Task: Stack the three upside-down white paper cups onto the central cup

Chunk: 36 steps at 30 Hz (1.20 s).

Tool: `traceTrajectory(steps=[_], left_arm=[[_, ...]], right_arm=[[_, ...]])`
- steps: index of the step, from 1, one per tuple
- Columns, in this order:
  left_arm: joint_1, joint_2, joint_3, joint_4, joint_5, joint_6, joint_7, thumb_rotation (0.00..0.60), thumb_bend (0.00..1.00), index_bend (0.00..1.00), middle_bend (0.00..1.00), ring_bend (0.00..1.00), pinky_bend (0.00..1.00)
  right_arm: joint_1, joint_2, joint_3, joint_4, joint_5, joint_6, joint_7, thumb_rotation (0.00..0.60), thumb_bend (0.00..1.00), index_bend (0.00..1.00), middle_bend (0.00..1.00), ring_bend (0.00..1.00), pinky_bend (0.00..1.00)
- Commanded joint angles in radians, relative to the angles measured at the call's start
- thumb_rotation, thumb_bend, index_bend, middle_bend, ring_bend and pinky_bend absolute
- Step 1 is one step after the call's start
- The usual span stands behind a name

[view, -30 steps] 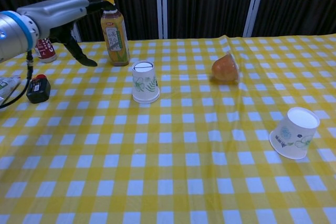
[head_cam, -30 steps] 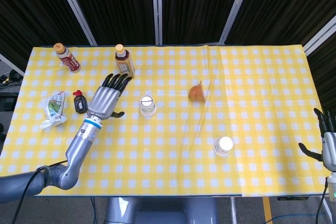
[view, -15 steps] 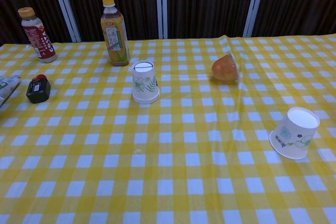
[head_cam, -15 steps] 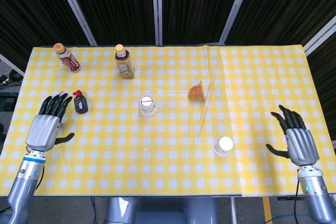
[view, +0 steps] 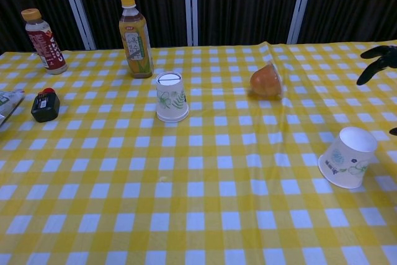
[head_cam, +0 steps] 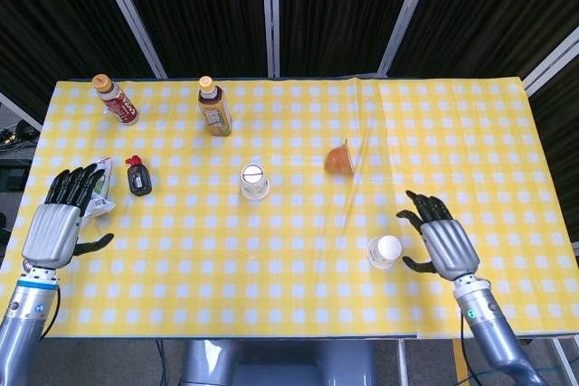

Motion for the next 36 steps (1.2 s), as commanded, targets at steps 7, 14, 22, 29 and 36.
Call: traceTrajectory(steps=[7,14,22,29,36], left_arm=[[0.015,0.001,-0.022,-0.002,0.013,-0.019,0.0,0.6,0.1,0.0,0.0,0.0,0.0],[0.024,-0.002,-0.04,0.003,0.018,-0.031,-0.002,0.6,0.1,0.0,0.0,0.0,0.0],[0.033,-0.001,-0.052,0.005,0.025,-0.039,-0.009,0.6,0.1,0.0,0.0,0.0,0.0],[0.039,-0.001,-0.059,0.006,0.035,-0.044,-0.011,0.6,0.1,0.0,0.0,0.0,0.0],[0.047,0.001,-0.069,0.007,0.04,-0.047,-0.02,0.6,0.1,0.0,0.0,0.0,0.0]], right_arm=[[0.047,-0.055,-0.006,0.001,0.099,-0.039,-0.074,0.6,0.11,0.27,0.0,0.0,0.0],[0.068,-0.068,-0.017,-0.006,0.133,-0.046,-0.109,0.6,0.11,0.29,0.0,0.0,0.0],[0.091,-0.086,-0.026,-0.004,0.177,-0.054,-0.148,0.6,0.11,0.32,0.0,0.0,0.0],[0.105,-0.101,-0.03,0.016,0.215,-0.055,-0.168,0.6,0.12,0.37,0.0,0.0,0.0],[0.113,-0.111,-0.037,0.036,0.241,-0.056,-0.164,0.6,0.16,0.41,0.0,0.0,0.0]])
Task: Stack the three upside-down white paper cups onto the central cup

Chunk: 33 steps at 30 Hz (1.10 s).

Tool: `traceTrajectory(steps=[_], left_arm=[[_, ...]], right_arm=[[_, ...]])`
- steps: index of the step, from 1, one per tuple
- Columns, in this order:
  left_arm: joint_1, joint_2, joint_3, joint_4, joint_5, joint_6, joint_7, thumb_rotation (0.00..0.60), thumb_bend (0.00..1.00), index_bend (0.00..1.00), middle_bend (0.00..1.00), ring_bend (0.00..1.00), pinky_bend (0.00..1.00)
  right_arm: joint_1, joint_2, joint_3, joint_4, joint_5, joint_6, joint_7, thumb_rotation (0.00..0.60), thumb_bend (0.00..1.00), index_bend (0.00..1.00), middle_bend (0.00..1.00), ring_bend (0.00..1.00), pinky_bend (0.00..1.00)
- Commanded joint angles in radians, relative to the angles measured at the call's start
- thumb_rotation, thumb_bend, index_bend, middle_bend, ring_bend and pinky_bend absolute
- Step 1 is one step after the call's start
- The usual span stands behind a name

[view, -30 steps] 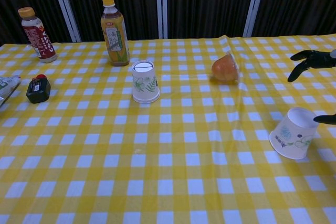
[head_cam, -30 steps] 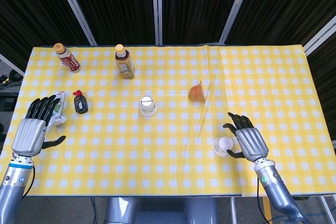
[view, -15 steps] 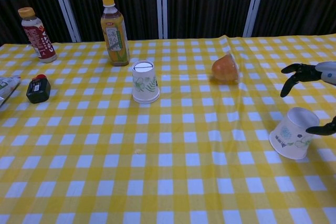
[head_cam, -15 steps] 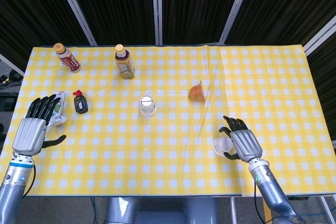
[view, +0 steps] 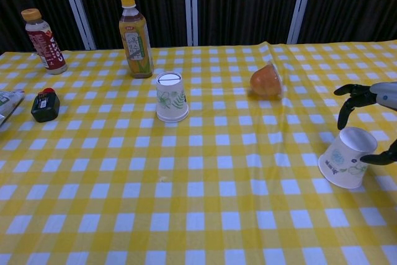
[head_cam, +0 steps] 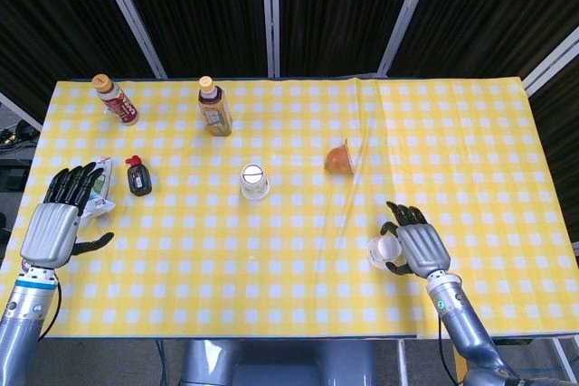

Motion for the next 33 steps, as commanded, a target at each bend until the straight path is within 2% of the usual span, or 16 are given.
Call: traceTrajectory(steps=[1,5,11,21,25,33], left_arm=[[0.002,0.001,-0.003,0.001,0.0,-0.003,-0.003,0.6,0.1,0.0,0.0,0.0,0.0],[0.005,0.001,-0.007,0.003,0.005,-0.007,-0.006,0.6,0.1,0.0,0.0,0.0,0.0],[0.01,0.002,-0.014,0.004,0.007,-0.009,-0.01,0.6,0.1,0.0,0.0,0.0,0.0],[0.016,0.003,-0.025,0.007,0.006,-0.011,-0.014,0.6,0.1,0.0,0.0,0.0,0.0],[0.017,0.003,-0.031,0.012,-0.003,-0.02,-0.017,0.6,0.1,0.0,0.0,0.0,0.0],[0.018,0.003,-0.041,0.021,-0.016,-0.033,-0.026,0.6,0.1,0.0,0.0,0.0,0.0]], right_arm=[[0.003,-0.004,-0.003,0.006,0.002,-0.001,0.005,0.6,0.19,0.41,0.0,0.0,0.0],[0.007,-0.012,-0.004,0.013,0.001,0.002,0.013,0.6,0.25,0.46,0.03,0.0,0.0],[0.016,-0.013,0.005,-0.005,-0.023,0.023,0.02,0.6,0.25,0.48,0.04,0.0,0.0],[0.067,-0.029,0.068,-0.061,-0.054,0.041,0.026,0.6,0.25,0.49,0.04,0.0,0.01],[0.131,-0.095,0.1,-0.05,-0.045,0.008,0.0,0.6,0.25,0.49,0.05,0.0,0.01],[0.217,-0.226,0.124,0.024,0.022,-0.025,-0.042,0.6,0.25,0.49,0.05,0.0,0.01]])
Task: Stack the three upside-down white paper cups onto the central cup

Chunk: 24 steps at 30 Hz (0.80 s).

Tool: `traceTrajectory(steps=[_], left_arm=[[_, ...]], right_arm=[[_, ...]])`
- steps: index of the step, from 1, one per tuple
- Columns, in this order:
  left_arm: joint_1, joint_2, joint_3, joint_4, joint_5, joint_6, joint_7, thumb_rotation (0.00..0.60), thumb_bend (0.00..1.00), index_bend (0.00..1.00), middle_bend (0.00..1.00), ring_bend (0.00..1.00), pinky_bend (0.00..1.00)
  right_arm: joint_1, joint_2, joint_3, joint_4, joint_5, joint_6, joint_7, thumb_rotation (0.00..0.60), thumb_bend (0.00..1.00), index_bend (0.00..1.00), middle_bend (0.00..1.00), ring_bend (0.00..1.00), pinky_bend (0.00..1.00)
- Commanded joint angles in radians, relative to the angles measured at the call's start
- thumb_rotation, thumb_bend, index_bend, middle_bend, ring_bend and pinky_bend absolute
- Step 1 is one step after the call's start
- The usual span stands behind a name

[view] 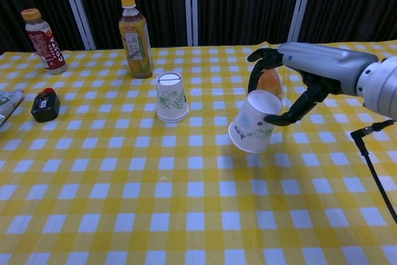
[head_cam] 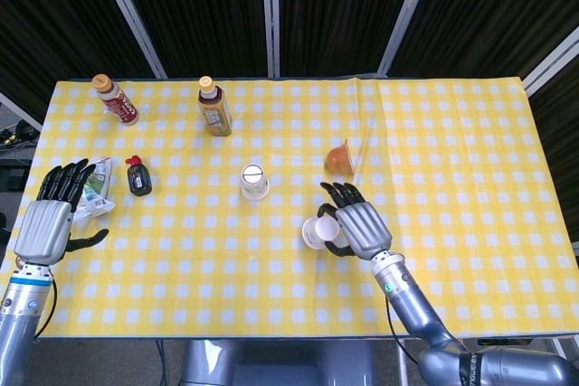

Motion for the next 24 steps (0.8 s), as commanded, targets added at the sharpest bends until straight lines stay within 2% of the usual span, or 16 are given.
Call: traceTrajectory(steps=[1,11,18,24], left_arm=[[0.0,0.0,-0.004,0.002,-0.005,-0.003,-0.002,0.6,0.1,0.0,0.0,0.0,0.0],[0.001,0.002,-0.015,0.01,-0.018,-0.015,-0.013,0.6,0.1,0.0,0.0,0.0,0.0],[0.002,0.003,-0.019,0.011,-0.021,-0.02,-0.016,0.6,0.1,0.0,0.0,0.0,0.0],[0.003,0.004,-0.021,0.01,-0.021,-0.023,-0.017,0.6,0.1,0.0,0.0,0.0,0.0]], right_arm=[[0.041,-0.058,0.013,0.045,0.032,-0.02,-0.018,0.6,0.25,0.49,0.05,0.0,0.01],[0.098,-0.152,0.037,0.131,0.057,-0.018,-0.006,0.6,0.24,0.48,0.05,0.0,0.01],[0.117,-0.192,0.032,0.167,0.062,-0.012,0.0,0.6,0.24,0.48,0.05,0.0,0.01],[0.121,-0.2,0.02,0.177,0.062,0.004,-0.021,0.6,0.17,0.38,0.0,0.0,0.0]])
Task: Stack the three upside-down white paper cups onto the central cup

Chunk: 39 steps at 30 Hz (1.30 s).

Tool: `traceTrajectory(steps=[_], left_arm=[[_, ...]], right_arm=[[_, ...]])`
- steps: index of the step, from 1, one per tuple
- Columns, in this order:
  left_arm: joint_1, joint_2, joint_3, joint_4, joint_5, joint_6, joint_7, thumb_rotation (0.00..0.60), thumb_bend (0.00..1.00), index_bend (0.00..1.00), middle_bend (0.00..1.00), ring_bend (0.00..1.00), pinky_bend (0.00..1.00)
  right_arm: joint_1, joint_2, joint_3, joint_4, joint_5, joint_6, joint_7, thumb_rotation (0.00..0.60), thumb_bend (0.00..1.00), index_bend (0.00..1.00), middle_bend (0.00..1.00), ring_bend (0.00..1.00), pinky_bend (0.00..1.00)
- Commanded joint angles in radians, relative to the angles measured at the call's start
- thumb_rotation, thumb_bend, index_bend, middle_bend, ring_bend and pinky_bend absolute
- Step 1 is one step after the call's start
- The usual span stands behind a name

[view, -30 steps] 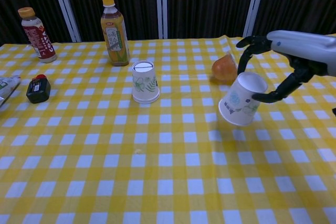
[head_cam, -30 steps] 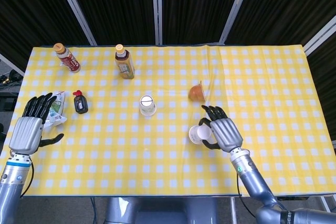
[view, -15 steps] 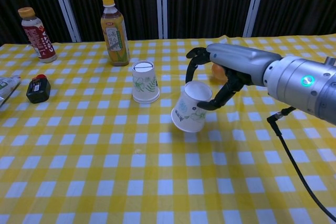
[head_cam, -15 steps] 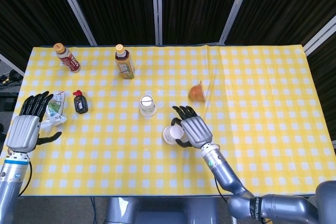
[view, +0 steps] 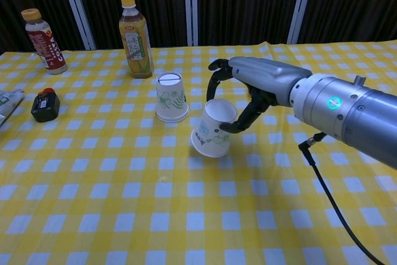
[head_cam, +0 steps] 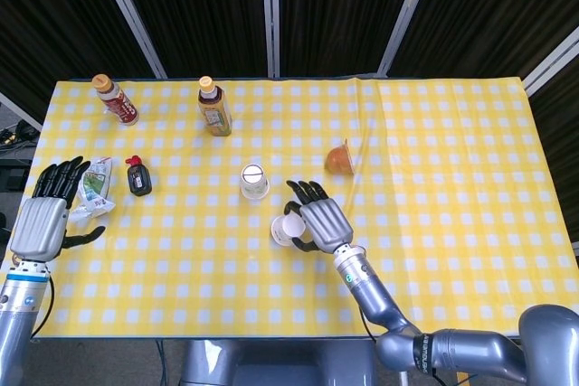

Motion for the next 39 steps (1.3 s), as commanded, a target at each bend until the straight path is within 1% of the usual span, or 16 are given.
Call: traceTrajectory(steps=[1,5,10,14,18,20,22,27,33,35,39], left_arm=[[0.0,0.0,0.0,-0.001,0.0,-0.001,0.0,0.6,0.1,0.0,0.0,0.0,0.0],[0.001,0.0,0.0,-0.002,0.002,-0.002,0.004,0.6,0.1,0.0,0.0,0.0,0.0],[0.002,-0.002,0.002,-0.004,0.006,-0.002,0.013,0.6,0.1,0.0,0.0,0.0,0.0],[0.003,-0.004,0.002,-0.006,0.01,0.001,0.022,0.6,0.1,0.0,0.0,0.0,0.0],[0.002,-0.007,0.003,-0.005,0.009,-0.004,0.025,0.6,0.1,0.0,0.0,0.0,0.0],[0.0,-0.01,0.005,-0.005,0.011,-0.009,0.032,0.6,0.1,0.0,0.0,0.0,0.0],[-0.002,-0.014,0.007,-0.005,0.012,-0.012,0.039,0.6,0.1,0.0,0.0,0.0,0.0],[-0.008,-0.026,0.013,-0.001,0.019,-0.024,0.055,0.6,0.1,0.0,0.0,0.0,0.0],[-0.022,-0.033,0.023,0.002,0.029,-0.052,0.063,0.6,0.1,0.0,0.0,0.0,0.0],[-0.029,-0.035,0.023,-0.002,0.029,-0.064,0.065,0.6,0.1,0.02,0.0,0.0,0.0],[-0.054,-0.036,0.018,-0.02,0.029,-0.101,0.069,0.6,0.12,0.1,0.0,0.0,0.0]], right_arm=[[0.0,0.0,-0.004,-0.001,0.0,0.01,-0.007,0.6,0.15,0.35,0.0,0.0,0.0],[-0.003,0.011,-0.009,-0.021,0.005,0.018,-0.014,0.6,0.12,0.26,0.0,0.0,0.0],[-0.02,0.053,-0.031,-0.064,0.01,0.043,-0.042,0.6,0.09,0.2,0.0,0.0,0.0],[-0.067,0.121,-0.068,-0.113,-0.035,0.092,-0.032,0.6,0.09,0.19,0.0,0.0,0.0],[-0.138,0.196,-0.139,-0.118,-0.142,0.175,-0.019,0.6,0.09,0.15,0.0,0.0,0.0],[-0.19,0.233,-0.173,-0.108,-0.199,0.241,0.011,0.6,0.09,0.11,0.0,0.0,0.0],[-0.232,0.261,-0.2,-0.091,-0.249,0.286,0.057,0.6,0.09,0.1,0.0,0.0,0.0],[-0.348,0.333,-0.248,-0.005,-0.33,0.408,0.184,0.6,0.09,0.08,0.0,0.0,0.0],[-0.429,0.372,-0.261,0.066,-0.361,0.471,0.284,0.6,0.09,0.08,0.0,0.0,0.0],[-0.449,0.383,-0.262,0.081,-0.371,0.486,0.312,0.6,0.09,0.08,0.0,0.0,0.0],[-0.479,0.4,-0.261,0.105,-0.393,0.51,0.354,0.6,0.09,0.08,0.0,0.0,0.0]])
